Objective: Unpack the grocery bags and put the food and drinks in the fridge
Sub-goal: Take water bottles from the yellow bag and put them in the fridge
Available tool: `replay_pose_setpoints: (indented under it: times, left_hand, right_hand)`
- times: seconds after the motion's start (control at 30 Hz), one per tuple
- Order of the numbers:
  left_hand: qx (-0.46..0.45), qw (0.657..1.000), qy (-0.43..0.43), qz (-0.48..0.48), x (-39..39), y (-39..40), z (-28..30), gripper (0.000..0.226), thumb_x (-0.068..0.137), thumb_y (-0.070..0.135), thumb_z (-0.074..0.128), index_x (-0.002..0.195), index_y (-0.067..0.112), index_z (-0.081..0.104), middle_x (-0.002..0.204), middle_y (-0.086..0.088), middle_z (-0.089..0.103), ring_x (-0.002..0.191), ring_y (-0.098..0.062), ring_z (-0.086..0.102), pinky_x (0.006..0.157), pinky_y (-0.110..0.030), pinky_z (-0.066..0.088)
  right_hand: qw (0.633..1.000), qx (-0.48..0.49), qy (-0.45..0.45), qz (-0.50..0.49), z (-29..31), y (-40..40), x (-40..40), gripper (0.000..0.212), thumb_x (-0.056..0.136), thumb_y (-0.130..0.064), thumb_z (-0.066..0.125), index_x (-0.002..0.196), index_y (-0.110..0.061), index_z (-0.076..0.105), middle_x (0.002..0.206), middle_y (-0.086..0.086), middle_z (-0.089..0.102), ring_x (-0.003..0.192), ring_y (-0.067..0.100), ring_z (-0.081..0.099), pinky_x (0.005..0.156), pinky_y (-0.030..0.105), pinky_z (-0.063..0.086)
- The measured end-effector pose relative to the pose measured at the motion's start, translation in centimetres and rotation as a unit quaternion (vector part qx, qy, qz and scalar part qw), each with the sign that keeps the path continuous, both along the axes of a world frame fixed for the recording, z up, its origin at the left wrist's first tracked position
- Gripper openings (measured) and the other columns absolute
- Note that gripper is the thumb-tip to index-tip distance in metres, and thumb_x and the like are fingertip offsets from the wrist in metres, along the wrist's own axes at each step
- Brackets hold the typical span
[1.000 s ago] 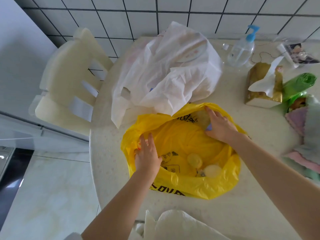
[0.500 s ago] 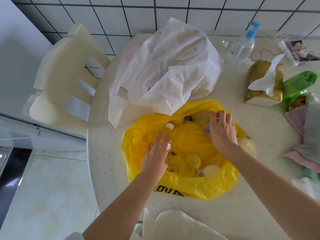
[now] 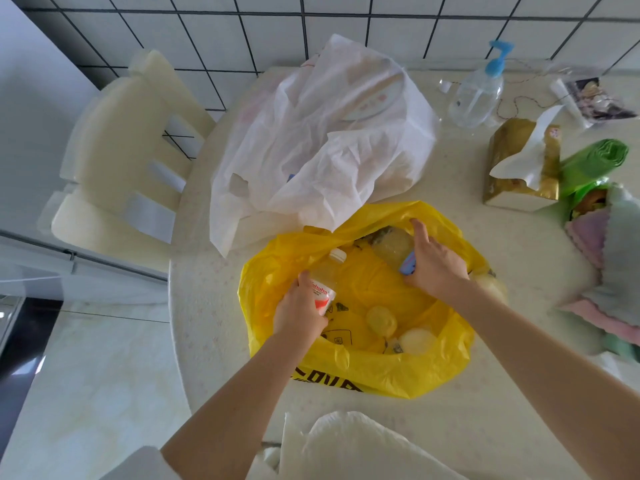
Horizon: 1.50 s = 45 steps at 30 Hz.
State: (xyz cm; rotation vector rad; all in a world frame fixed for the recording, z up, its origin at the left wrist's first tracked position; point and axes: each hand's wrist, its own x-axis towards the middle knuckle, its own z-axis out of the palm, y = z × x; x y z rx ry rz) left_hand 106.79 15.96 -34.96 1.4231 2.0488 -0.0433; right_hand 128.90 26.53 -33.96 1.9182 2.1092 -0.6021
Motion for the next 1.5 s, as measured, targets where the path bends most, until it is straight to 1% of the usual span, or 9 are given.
replay_pose_setpoints:
  times: [0.2,0.37,0.47,0.7,0.83,1.03,1.17,1.3,1.5]
  left_hand:
    - [0.058,0.997,-0.044,-0.013,0.1,-1.1,0.4,0.084,0.073,0.027,0.084,0.140,0.020,0.034,0.131,-0.001,0.054,0.122,-0.022,0.054,0.099,-0.034,0.050]
    - [0.151,0.982,-0.110,0.031,-0.6,-2.3,2.3,0.083,0.067,0.024,0.087,0.136,0.022,0.040,0.124,0.006,0.055,0.115,-0.016,0.054,0.092,-0.022,0.045]
    - [0.212,0.959,-0.167,0.084,-0.6,-2.9,4.3,0.084,0.064,0.025,0.088,0.134,0.024,0.043,0.113,0.014,0.052,0.104,-0.010,0.054,0.076,-0.010,0.045]
    - [0.313,0.882,-0.259,0.239,-0.7,-5.5,9.3,0.078,0.061,0.025,0.091,0.122,0.034,0.043,0.105,0.018,0.060,0.091,-0.001,0.063,0.069,-0.009,0.051]
    - [0.300,0.803,-0.375,0.353,-1.4,-8.5,10.9,0.071,0.062,0.008,0.089,0.118,0.030,0.052,0.097,0.008,0.071,0.086,-0.006,0.070,0.067,-0.020,0.055]
    - [0.274,0.669,-0.509,0.467,-3.8,-15.8,10.8,0.065,0.061,0.014,0.082,0.122,0.015,0.059,0.102,-0.011,0.073,0.091,-0.029,0.071,0.077,-0.040,0.055]
    - [0.255,0.620,-0.535,0.514,-5.2,-21.7,11.0,0.048,0.063,0.012,0.074,0.110,0.007,0.065,0.088,-0.011,0.071,0.077,-0.028,0.067,0.070,-0.038,0.053]
    - [0.242,0.583,-0.561,0.536,-6.2,-27.5,11.2,0.053,0.065,0.005,0.075,0.116,-0.001,0.063,0.101,-0.020,0.070,0.084,-0.032,0.070,0.064,-0.035,0.057]
    - [0.257,0.555,-0.544,0.574,-7.6,-37.1,10.9,0.064,0.058,0.008,0.084,0.118,0.002,0.061,0.104,-0.023,0.070,0.088,-0.037,0.071,0.066,-0.037,0.058]
  right_hand:
    - [0.992,-0.068,0.101,-0.025,1.8,-3.8,0.4,0.107,0.067,-0.031,0.084,0.145,-0.021,0.012,0.079,-0.001,0.056,0.068,0.018,0.057,0.058,0.032,0.050]
    - [0.977,-0.096,0.172,-0.079,2.6,-6.0,1.5,0.097,0.062,-0.038,0.087,0.141,-0.019,0.032,0.112,0.004,0.060,0.096,0.022,0.057,0.075,0.031,0.045]
    - [0.967,-0.078,0.218,-0.108,3.5,-6.6,1.4,0.093,0.062,-0.033,0.088,0.140,-0.015,0.039,0.118,0.002,0.057,0.095,0.015,0.050,0.077,0.025,0.039]
    - [0.880,-0.110,0.418,-0.195,7.0,-8.8,-0.3,0.067,0.058,-0.023,0.089,0.115,-0.017,0.053,0.097,-0.001,0.063,0.083,0.014,0.062,0.065,0.021,0.050]
    - [0.809,-0.190,0.508,-0.227,8.6,-11.3,-1.9,0.083,0.041,-0.039,0.085,0.116,-0.020,0.057,0.102,0.006,0.071,0.091,0.025,0.070,0.082,0.046,0.057]
    - [0.798,-0.241,0.523,-0.180,9.0,-15.5,-5.4,0.077,0.042,-0.034,0.091,0.111,-0.015,0.061,0.099,0.008,0.073,0.088,0.027,0.071,0.082,0.047,0.057]
    - [0.793,-0.267,0.531,-0.130,9.3,-19.2,-7.9,0.077,0.042,-0.029,0.094,0.111,-0.014,0.063,0.098,0.010,0.073,0.087,0.027,0.072,0.076,0.043,0.058]
    - [0.795,-0.269,0.536,-0.094,9.0,-23.7,-10.5,0.072,0.050,-0.023,0.084,0.117,-0.012,0.060,0.104,0.011,0.071,0.088,0.028,0.070,0.065,0.032,0.056]
    - [0.801,-0.319,0.504,-0.055,9.4,-31.8,-14.2,0.083,0.039,-0.029,0.091,0.115,-0.018,0.061,0.105,0.004,0.073,0.093,0.025,0.070,0.082,0.045,0.057]
